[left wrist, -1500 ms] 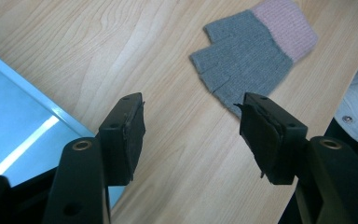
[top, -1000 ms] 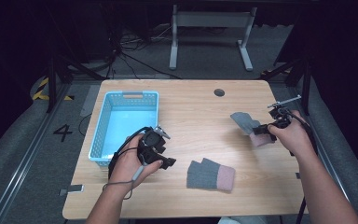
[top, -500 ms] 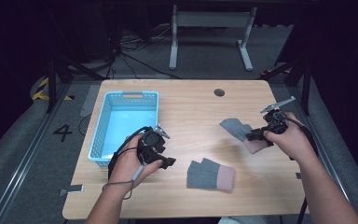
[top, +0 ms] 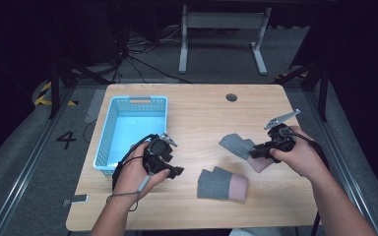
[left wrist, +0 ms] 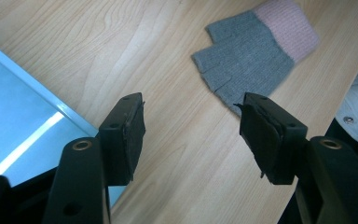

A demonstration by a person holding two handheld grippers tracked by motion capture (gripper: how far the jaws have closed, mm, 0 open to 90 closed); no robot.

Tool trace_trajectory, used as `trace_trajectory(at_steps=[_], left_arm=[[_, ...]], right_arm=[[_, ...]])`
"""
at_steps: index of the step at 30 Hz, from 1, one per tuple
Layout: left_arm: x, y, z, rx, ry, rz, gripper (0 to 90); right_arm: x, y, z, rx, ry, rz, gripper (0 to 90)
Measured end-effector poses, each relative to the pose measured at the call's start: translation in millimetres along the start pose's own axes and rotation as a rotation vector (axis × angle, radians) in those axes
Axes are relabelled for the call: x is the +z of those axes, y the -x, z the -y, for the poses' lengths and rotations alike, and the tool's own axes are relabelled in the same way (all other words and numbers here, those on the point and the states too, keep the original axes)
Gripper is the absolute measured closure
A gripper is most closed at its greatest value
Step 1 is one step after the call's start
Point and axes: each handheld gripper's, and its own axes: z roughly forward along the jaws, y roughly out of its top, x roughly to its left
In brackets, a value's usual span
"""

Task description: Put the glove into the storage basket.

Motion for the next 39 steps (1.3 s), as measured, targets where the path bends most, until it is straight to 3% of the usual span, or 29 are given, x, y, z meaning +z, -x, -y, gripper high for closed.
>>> trace_trajectory(at_steps=[5, 21, 25, 28, 34, 39], left_arm=[[0.8, 0.2, 0.0, -0.001, 0.0, 0.001, 41.0], [2.1, 0.7, -0.8, 0.003, -0.004, 0.004, 41.0], [1.8, 1.5, -0.9, 0.004, -0.001, 0.005, 41.0], [2.3, 1.0, -1.0, 0.005, -0.006, 0.003, 41.0], [2.0, 1.3, -1.0, 0.005, -0.001, 0.007, 41.0], [2.1, 0.9, -0.8, 0.007, -0.002, 0.007, 41.0]], right_arm=[[8.4, -13.3, 1.5, -0.058, -0.02, -0.029, 71.4], [32.2, -38.3, 7.4, -0.172, -0.044, -0.127, 71.4], [34.6, -40.4, 10.5, -0.174, -0.024, -0.149, 71.4], [37.6, -41.7, 12.6, -0.169, -0.013, -0.158, 71.3], [41.2, -46.7, 13.9, -0.218, -0.041, -0.156, 70.9], [43.5, -49.4, 15.2, -0.227, -0.049, -0.152, 70.8]])
